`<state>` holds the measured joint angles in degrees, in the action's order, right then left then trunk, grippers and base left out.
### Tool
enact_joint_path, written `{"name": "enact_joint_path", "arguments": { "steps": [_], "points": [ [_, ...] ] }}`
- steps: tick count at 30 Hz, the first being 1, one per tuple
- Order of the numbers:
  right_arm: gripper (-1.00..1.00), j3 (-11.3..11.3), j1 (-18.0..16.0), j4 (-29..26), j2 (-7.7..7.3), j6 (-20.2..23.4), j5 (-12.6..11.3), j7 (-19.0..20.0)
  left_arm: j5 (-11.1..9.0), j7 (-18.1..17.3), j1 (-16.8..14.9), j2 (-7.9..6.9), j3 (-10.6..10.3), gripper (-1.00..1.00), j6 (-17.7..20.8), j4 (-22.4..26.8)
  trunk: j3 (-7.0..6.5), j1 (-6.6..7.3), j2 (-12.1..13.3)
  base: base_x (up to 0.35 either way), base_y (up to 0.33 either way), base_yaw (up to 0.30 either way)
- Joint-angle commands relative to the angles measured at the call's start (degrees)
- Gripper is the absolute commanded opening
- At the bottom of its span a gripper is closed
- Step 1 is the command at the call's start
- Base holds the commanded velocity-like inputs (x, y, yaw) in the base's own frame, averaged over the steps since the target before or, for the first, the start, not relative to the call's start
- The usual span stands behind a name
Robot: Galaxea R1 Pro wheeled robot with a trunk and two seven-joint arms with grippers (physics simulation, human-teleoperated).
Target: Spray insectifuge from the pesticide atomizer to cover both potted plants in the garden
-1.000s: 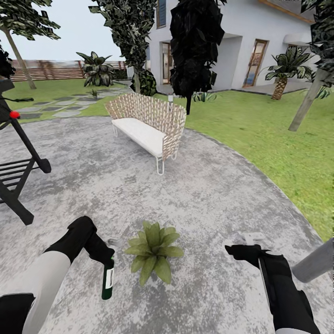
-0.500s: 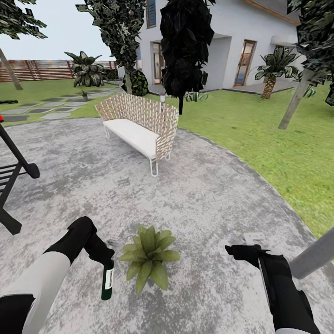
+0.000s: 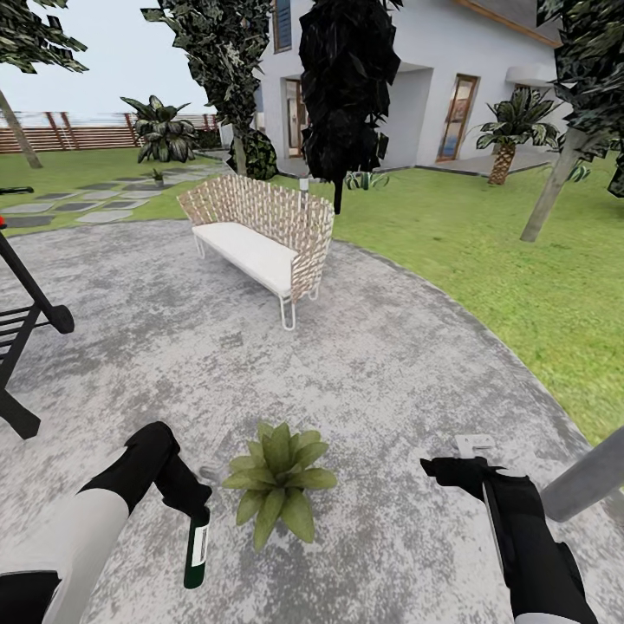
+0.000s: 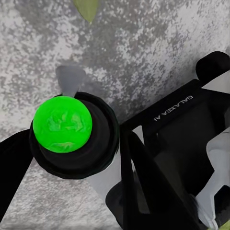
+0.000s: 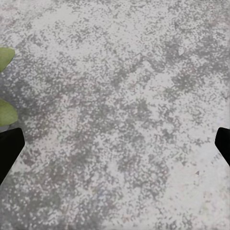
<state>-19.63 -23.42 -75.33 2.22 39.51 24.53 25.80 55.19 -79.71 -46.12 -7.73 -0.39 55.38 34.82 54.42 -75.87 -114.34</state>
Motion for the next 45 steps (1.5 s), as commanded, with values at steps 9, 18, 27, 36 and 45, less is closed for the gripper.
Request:
{"name": "enact_joint_path", "arguments": {
  "steps": [9, 18, 27, 36, 45],
  "points": [
    [1.0, -0.15, -0.05, -0.08, 0.06, 0.13, 0.59, 0.57, 0.44, -0.52, -0.02, -0.01, -0.04, -1.0, 0.61, 0.08, 0.05, 0.01, -0.02, 0.03, 0.057, 0.0],
    [1.0, -0.15, -0.05, -0.08, 0.06, 0.13, 0.61, 0.57, 0.44, -0.53, -0.02, -0.01, -0.04, -1.0, 0.61, 0.08, 0.05, 0.01, -0.02, 0.068, 0.186, -0.118],
    [1.0, -0.15, -0.05, -0.08, 0.06, 0.13, 0.61, 0.57, 0.44, -0.53, -0.02, -0.01, -0.04, -1.0, 0.61, 0.08, 0.05, 0.01, -0.02, 0.002, 0.009, -0.16],
    [1.0, -0.15, -0.05, -0.08, 0.06, 0.13, 0.61, 0.57, 0.44, -0.45, -0.02, -0.01, 0.03, -1.0, 0.61, 0.08, 0.05, 0.01, -0.02, 0.064, 0.118, -0.005],
    [1.0, -0.15, -0.05, -0.08, 0.06, 0.12, 0.61, 0.57, 0.44, -0.45, -0.02, 0.04, 0.04, -1.0, 0.61, 0.08, 0.05, 0.01, -0.02, 0.005, 0.008, 0.0]
  ]
}}
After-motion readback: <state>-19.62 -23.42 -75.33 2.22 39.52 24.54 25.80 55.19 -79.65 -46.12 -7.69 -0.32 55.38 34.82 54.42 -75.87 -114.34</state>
